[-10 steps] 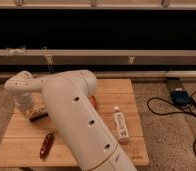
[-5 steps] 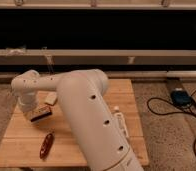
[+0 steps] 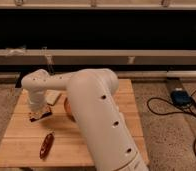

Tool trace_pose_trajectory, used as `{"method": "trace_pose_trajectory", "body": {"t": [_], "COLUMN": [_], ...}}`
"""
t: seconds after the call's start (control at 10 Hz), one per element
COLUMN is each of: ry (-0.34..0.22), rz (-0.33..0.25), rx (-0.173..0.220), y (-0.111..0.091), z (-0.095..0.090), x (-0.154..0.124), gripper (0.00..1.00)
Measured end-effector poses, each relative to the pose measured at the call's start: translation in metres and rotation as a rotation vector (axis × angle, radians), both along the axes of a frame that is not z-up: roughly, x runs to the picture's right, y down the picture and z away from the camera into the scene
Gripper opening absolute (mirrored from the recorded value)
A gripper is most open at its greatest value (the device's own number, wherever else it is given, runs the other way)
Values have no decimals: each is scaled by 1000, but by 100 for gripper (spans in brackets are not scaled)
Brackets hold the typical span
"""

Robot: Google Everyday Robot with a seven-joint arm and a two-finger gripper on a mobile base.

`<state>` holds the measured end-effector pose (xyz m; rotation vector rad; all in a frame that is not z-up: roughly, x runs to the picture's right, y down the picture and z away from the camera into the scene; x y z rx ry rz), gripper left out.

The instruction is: Push the eraser across the table

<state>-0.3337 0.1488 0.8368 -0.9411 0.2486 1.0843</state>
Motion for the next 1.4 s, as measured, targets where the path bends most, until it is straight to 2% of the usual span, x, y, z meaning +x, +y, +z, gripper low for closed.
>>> {"method": "trace_pose_trajectory", "body": {"t": [0.2,0.7,0.9,1.4], "ry": [40,74,89,143], "rz": [33,95,93,45], "rx": [-6,-31,-29,-11], "y": [-11,-15,-12,3], "z": [17,25,24,24], "x": [20,40,42,50], "gripper": [0,0,0,0]}}
